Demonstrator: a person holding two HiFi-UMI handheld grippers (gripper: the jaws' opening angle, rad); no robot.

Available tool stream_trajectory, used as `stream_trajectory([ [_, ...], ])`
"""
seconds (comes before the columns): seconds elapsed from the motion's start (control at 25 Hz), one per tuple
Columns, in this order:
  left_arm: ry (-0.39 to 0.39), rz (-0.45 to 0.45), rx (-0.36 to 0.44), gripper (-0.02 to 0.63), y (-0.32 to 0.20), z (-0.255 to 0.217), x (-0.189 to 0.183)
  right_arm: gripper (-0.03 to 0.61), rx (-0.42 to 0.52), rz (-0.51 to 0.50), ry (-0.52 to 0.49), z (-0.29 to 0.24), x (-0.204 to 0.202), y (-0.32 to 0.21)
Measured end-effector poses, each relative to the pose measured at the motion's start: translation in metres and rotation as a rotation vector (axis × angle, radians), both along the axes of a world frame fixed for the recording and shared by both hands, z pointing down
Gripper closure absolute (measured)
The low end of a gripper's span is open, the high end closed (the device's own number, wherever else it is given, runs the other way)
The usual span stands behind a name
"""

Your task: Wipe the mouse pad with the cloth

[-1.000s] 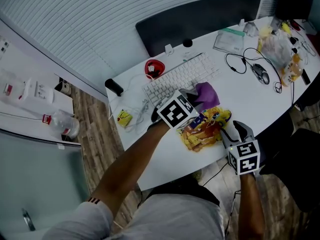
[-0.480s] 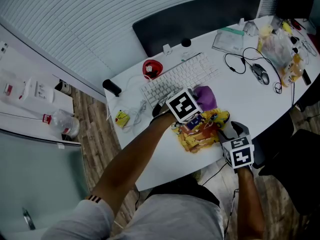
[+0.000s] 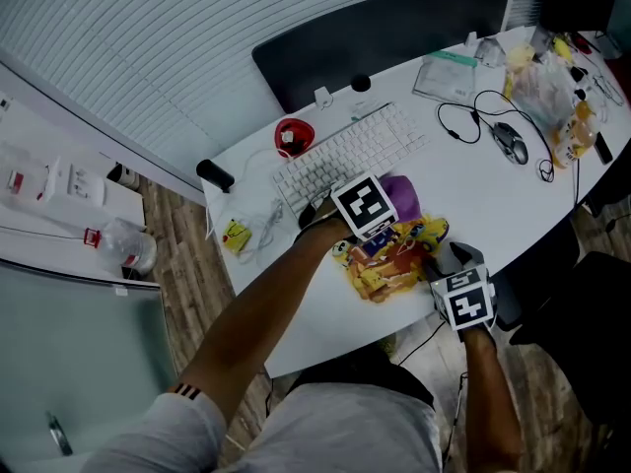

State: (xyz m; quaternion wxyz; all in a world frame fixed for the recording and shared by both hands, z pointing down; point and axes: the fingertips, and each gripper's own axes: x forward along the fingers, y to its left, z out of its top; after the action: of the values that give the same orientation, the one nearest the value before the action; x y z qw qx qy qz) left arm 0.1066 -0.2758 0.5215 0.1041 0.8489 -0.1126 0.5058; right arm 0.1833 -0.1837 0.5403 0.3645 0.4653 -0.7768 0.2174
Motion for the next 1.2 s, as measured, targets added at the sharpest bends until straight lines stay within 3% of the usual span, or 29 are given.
stream_trajectory([
  [0.64,-0.057,0.018,-0.057,0.532,0.006,0.014,-0.011,0.337,-0.008,0.034,-0.048,0.001,0.002,0.0],
  [1.2,-0.058,0.022,-0.079,0.532,0.048,0.014,-0.072,0.337,-0.012,0.04,-0.039,0.003,0.005,0.0],
])
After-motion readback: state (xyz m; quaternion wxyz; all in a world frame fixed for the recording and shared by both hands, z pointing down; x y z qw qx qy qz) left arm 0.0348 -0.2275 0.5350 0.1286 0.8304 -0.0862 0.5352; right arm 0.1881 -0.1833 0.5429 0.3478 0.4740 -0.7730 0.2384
